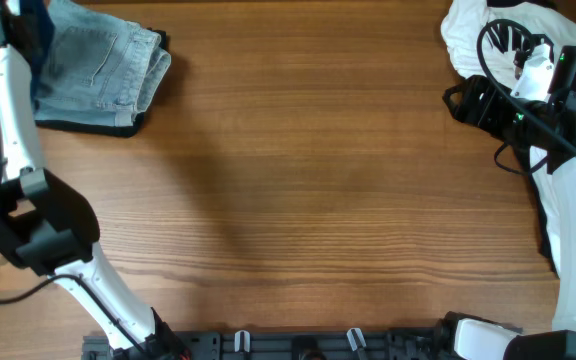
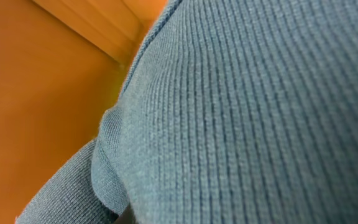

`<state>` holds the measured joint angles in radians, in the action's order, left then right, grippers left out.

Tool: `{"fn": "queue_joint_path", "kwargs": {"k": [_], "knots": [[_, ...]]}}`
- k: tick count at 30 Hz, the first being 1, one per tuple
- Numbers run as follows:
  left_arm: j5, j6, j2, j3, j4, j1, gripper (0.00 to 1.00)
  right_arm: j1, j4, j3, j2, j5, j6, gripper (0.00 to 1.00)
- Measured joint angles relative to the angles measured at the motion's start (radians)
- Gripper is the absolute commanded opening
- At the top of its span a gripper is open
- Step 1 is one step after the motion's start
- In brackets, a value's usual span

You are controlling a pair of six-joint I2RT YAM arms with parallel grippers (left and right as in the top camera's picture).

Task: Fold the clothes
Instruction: 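Carry the teal shirt left and place it on the folded jeans, then release the teal shirt and raise the left gripper away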

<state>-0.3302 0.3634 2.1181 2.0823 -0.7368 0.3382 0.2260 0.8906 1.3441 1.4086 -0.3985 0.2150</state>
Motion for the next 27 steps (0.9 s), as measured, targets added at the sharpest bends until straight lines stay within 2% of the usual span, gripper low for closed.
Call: {"fn": "queue_joint_path", "kwargs": {"k": [3, 7, 8, 9, 10, 11, 17, 23, 27], "knots": [[0.019, -0.024, 0.018, 0.0, 0.005, -0.008, 0.06, 0.0, 0.001, 0.0, 0.0, 0.0, 0.002, 1.0], [0.114, -0.086, 0.018, 0.0, -0.04, -0.035, 0.15, 0.0, 0.001, 0.0, 0.0, 0.0, 0.009, 1.0], [0.155, -0.095, 0.018, 0.0, -0.071, -0.045, 0.3, 0.0, 0.001, 0.0, 0.0, 0.0, 0.011, 1.0], [0.193, -0.104, 0.018, 0.0, -0.089, -0.057, 0.52, 0.0, 0.002, 0.0, 0.0, 0.0, 0.012, 0.99], [0.232, -0.108, 0.018, 0.0, -0.109, -0.069, 0.85, 0.0, 0.001, 0.0, 0.0, 0.0, 0.015, 1.0], [0.269, -0.112, 0.018, 0.0, -0.127, -0.08, 1.0, 0.0, 0.001, 0.0, 0.0, 0.0, 0.015, 0.99], [0.486, -0.127, 0.018, 0.0, -0.195, -0.191, 1.0, 0.0, 0.002, 0.0, 0.0, 0.0, 0.015, 1.0], [0.508, -0.127, 0.018, 0.0, -0.18, -0.222, 1.0, 0.0, 0.002, 0.0, 0.0, 0.0, 0.015, 0.99], [0.51, -0.181, 0.002, 0.0, -0.117, -0.197, 1.0, 0.0, 0.001, 0.0, 0.0, 0.0, 0.015, 0.99]]}}
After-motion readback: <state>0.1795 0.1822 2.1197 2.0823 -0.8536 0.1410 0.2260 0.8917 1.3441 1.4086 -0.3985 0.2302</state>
